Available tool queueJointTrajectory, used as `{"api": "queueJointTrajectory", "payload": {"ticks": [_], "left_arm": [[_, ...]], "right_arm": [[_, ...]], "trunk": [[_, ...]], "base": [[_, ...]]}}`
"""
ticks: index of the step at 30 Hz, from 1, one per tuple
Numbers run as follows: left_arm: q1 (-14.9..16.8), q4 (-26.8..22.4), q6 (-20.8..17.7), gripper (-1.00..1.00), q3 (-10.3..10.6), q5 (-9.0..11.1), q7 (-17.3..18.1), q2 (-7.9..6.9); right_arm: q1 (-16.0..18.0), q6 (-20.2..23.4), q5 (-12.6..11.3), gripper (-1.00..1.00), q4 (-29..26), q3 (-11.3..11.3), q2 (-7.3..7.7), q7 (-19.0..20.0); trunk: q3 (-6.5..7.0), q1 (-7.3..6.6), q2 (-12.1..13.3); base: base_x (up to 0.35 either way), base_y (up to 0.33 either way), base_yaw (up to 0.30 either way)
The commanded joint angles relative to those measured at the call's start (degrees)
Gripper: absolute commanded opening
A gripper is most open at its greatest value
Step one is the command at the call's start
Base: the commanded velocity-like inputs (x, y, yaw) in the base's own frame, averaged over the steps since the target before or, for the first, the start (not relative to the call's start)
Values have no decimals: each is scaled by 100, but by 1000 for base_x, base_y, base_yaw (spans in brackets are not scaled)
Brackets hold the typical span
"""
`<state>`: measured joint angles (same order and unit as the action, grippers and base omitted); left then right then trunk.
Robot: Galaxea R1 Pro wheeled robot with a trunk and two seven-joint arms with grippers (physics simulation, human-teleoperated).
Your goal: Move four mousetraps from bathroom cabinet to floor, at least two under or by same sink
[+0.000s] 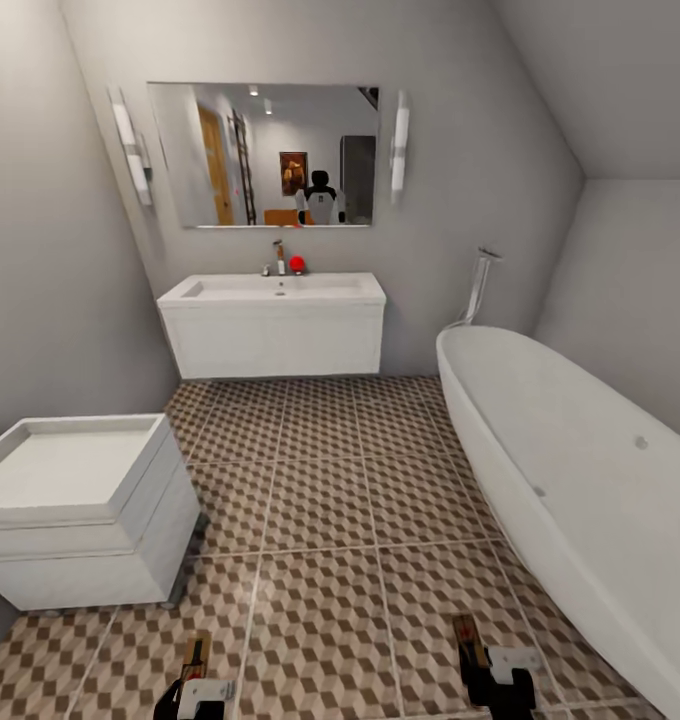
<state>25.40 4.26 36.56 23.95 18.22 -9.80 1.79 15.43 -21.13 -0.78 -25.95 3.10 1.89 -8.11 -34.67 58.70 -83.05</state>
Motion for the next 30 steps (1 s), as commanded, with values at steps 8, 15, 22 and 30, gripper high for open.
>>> {"api": "queueJointTrajectory", "payload": {"ticks": [8,15,22,30], "left_arm": [[8,22,22,-100,48,-3,-48,6],[8,22,22,-100,48,-3,-48,6],[8,22,26,-100,47,-3,-48,6],[8,22,25,-100,47,-3,-48,6]], "right_arm": [[4,-11,-10,-100,4,32,5,-33],[4,-14,-9,-100,9,40,-4,-33],[4,-12,-10,-100,3,33,0,-33],[4,-13,-10,-100,6,38,5,-33]], "trunk": [[-5,3,-3],[-5,3,-3],[-5,3,-3],[-5,3,-3]], "base": [[272,0,0],[267,-58,49],[259,-85,187],[255,-86,14]]}}
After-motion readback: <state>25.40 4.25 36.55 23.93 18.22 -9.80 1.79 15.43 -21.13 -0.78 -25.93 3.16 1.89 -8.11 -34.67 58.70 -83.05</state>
